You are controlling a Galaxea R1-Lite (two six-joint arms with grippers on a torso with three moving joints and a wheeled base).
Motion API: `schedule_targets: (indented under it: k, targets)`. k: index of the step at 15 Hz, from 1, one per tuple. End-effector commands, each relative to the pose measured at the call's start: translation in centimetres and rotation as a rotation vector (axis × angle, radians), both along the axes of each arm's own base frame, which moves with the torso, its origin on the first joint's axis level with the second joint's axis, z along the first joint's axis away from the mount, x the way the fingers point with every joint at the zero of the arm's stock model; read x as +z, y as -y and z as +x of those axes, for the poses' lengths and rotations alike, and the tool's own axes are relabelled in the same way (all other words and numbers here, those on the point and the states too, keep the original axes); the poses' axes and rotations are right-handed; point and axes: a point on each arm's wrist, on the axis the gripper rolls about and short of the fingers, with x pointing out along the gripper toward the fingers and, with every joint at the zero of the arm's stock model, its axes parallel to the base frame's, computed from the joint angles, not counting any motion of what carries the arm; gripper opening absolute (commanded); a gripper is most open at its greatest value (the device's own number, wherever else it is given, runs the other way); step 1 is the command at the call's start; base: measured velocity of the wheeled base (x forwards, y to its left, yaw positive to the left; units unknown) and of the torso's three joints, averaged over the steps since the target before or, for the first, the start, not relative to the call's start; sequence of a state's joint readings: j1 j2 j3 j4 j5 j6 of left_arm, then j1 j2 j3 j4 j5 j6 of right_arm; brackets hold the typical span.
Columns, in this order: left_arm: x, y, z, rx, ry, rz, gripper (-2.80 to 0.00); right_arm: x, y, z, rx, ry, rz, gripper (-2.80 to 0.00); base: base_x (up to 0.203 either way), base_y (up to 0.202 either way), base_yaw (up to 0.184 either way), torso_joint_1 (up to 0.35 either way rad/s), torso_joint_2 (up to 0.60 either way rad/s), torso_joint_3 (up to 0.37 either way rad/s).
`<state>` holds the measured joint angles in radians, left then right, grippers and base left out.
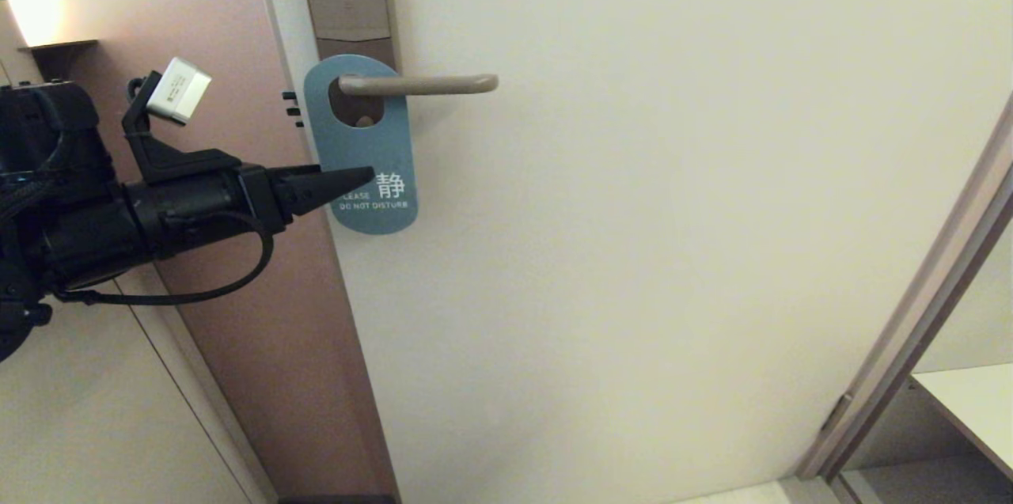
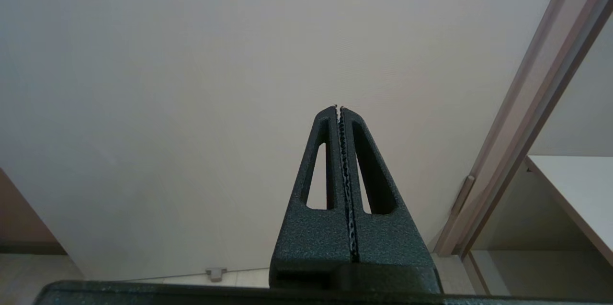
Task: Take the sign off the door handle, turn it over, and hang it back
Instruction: Take down the sign
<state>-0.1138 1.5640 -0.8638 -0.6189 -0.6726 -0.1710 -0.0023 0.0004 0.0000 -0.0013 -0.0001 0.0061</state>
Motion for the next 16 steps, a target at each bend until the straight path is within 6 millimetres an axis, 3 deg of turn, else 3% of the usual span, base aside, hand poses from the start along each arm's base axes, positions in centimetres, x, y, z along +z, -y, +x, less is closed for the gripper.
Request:
schedule_targets:
  k: [1,16]
  targets:
    - [0.0,0.0,0.0,-0.002,0.001,-0.002,0.0,0.0,0.0,0.0,0.001,0.001,0.0,-2.8,0.0,0.0,0.0,0.0,0.0,0.0]
    - [1.9,0.2,-2.7,-0.027,0.068,-0.013,0.0,0.0,0.0,0.0,0.001,0.001,0.0,-2.8,0.0,0.0,0.0,0.0,0.0,0.0]
